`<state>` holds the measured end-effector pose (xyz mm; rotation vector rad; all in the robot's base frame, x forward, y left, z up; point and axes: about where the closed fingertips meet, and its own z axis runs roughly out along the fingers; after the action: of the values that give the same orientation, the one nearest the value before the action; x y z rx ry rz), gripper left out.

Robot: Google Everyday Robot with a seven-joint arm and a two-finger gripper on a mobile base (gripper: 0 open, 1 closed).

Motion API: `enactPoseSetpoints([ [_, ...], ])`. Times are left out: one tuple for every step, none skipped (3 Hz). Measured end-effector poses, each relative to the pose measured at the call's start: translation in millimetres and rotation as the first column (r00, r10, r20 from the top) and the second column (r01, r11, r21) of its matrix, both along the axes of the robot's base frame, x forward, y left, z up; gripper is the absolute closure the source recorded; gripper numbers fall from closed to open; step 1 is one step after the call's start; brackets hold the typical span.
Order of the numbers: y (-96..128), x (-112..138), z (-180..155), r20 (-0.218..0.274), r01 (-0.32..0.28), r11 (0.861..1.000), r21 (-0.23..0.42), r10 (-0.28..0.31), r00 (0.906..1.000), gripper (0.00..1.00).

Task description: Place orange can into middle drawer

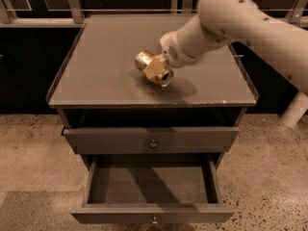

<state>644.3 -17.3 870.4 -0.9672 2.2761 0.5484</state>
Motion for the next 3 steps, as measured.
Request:
enactPoseSetpoints([
  [-34,-51,21,-0.045,0.019,0.995,0.102,-0.015,0.9989,1.0],
  [-60,-102,27,-0.106,0.026,0.986,0.164,-0.009,0.9943,1.0],
  [-67,-177,29,-0.227,0.046,0.958,0.284,0.02,0.9737,1.0],
])
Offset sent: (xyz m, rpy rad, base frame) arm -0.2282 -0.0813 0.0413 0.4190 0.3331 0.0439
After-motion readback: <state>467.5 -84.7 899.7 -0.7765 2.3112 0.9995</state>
